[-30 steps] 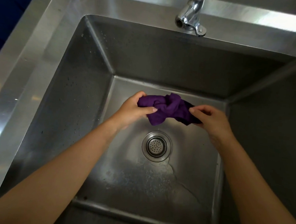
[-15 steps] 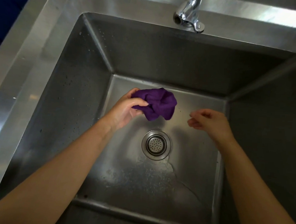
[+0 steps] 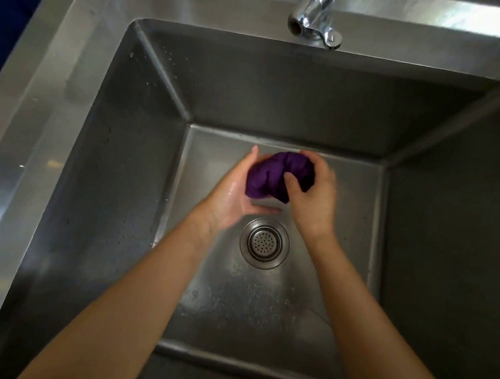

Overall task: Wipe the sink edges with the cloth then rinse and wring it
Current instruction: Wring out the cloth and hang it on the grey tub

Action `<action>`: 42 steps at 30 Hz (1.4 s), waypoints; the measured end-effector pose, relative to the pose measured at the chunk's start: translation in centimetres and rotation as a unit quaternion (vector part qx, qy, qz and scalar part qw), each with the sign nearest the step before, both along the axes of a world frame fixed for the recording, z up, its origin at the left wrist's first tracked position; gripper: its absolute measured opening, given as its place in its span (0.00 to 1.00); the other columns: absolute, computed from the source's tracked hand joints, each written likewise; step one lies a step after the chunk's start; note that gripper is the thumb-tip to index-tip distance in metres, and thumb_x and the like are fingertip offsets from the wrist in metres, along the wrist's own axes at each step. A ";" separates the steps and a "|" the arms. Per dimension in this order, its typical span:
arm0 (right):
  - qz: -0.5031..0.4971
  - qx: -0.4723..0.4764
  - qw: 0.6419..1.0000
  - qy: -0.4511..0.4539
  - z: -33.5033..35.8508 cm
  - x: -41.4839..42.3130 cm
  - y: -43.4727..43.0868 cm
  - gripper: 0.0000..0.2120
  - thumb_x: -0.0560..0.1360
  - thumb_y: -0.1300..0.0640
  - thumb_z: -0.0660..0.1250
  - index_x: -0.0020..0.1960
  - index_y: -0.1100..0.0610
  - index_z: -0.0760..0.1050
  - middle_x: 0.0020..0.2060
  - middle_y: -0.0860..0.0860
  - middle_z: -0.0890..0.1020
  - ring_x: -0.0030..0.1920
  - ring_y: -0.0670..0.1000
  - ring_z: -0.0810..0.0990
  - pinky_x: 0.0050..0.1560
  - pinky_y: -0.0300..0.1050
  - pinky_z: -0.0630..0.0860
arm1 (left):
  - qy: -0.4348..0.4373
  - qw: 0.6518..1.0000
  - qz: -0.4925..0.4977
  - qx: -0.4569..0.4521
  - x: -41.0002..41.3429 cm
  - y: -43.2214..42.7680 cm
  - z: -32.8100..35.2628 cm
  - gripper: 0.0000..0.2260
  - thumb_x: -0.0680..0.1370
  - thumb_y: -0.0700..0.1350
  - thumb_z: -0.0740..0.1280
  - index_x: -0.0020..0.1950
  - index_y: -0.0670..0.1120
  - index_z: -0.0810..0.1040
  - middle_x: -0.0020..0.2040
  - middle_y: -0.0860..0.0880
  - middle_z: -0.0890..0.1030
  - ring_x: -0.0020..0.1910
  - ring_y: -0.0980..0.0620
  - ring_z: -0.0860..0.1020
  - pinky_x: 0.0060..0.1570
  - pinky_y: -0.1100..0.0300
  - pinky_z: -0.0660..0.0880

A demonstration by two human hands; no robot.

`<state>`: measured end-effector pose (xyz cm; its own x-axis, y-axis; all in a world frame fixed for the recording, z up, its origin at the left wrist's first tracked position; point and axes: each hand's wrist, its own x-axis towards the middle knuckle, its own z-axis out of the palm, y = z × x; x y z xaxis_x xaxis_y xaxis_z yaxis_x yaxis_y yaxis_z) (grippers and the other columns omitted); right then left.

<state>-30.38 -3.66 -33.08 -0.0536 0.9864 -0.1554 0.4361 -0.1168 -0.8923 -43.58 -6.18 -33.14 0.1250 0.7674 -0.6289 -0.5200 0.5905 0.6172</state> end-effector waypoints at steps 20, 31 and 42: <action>0.301 0.294 0.877 -0.233 0.6 0.0 1.2 0.24 0.77 0.45 0.51 0.39 0.60 0.78 0.31 0.56 0.78 0.31 0.58 0.78 0.30 0.45 0.71 | 0.019 0.966 0.192 -0.173 4.8 0.3 1.4 0.14 0.82 0.43 0.53 0.39 0.42 0.71 0.36 0.43 0.74 0.39 0.48 0.75 0.50 0.53 0.73; 0.102 0.209 0.906 -0.354 -2.2 -1.6 -1.3 0.23 0.77 0.51 0.52 0.31 0.59 0.75 0.23 0.55 0.77 0.20 0.57 0.73 0.26 0.38 0.58 | 0.065 0.962 0.111 -0.240 4.6 -1.0 1.0 0.26 0.77 0.65 0.52 0.47 0.47 0.80 0.44 0.45 0.83 0.47 0.46 0.80 0.48 0.50 0.76; 0.311 0.206 0.891 -0.260 2.1 0.9 -0.8 0.32 0.73 0.33 0.49 0.71 0.49 0.60 0.64 0.54 0.74 0.52 0.57 0.80 0.44 0.48 0.77 | 0.145 0.959 0.138 -0.202 2.5 0.7 1.8 0.12 0.79 0.44 0.60 0.37 0.43 0.75 0.28 0.45 0.77 0.26 0.50 0.77 0.18 0.68 0.68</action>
<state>-29.53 -4.45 -30.99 -0.6352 0.7707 0.0496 0.6694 0.5815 -0.4623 -41.07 -5.49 -31.37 -0.2720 0.4333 -0.8592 -0.5316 0.6766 0.5096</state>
